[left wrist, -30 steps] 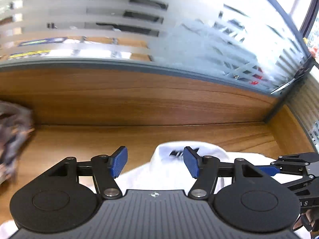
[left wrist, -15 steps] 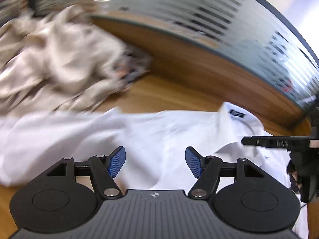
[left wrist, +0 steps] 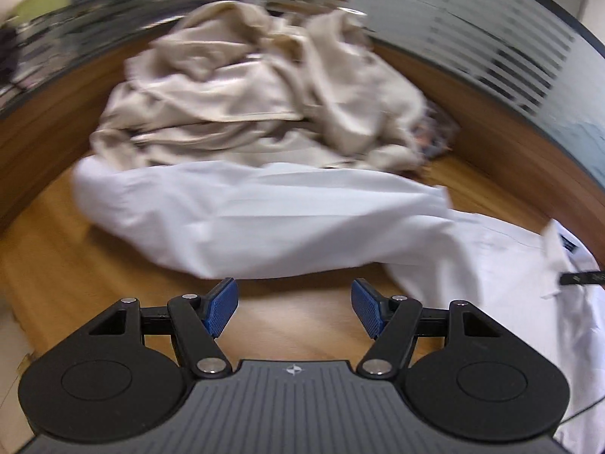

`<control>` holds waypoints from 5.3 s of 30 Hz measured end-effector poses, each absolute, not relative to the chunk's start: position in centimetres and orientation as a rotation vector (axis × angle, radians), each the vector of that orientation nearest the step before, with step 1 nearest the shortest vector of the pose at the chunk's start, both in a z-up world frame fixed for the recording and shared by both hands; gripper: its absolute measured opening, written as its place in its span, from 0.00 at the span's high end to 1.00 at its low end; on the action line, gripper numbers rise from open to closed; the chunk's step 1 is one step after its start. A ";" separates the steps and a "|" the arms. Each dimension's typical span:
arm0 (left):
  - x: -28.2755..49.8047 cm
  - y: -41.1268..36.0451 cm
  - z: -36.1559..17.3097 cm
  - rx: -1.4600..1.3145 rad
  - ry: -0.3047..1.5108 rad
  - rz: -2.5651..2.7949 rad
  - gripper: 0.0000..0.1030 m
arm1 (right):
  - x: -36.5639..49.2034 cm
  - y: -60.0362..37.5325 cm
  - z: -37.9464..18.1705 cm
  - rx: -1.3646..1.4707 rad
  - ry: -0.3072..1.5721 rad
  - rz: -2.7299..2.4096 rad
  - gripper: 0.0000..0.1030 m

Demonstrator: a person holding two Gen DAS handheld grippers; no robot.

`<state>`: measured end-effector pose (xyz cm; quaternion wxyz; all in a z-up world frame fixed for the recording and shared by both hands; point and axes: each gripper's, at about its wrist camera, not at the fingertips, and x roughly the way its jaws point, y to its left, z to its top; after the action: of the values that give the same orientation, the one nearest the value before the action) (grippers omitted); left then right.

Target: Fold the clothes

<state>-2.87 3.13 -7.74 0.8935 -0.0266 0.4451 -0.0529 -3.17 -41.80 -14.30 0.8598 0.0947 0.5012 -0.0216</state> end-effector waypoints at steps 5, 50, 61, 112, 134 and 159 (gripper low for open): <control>-4.2 6.9 -7.5 -0.097 0.885 -0.041 0.30 | -5.2 -41.3 -11.5 0.166 0.993 -0.058 0.57; 7.9 24.2 -12.1 0.069 0.755 -0.728 0.68 | -22.9 -11.8 -8.9 0.537 0.904 -0.392 0.41; 5.8 25.2 -1.9 0.005 0.733 -0.733 0.94 | -22.3 -10.8 -9.9 0.533 0.881 -0.429 0.41; 16.6 20.5 2.2 0.136 0.763 -0.421 0.95 | -2.0 -6.4 -14.5 -0.407 0.896 0.143 0.74; 17.6 20.2 1.0 0.131 0.805 -0.429 0.95 | 3.6 -4.1 -14.5 -0.297 0.902 0.278 0.75; 18.7 19.4 -0.2 0.168 0.806 -0.421 0.95 | -3.8 -0.9 -11.7 -0.294 0.884 0.293 0.98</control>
<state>18.75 19.40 -0.17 0.8950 0.0811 0.3889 -0.2030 -3.81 -0.94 -11.73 0.8831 -0.1412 0.4247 0.1408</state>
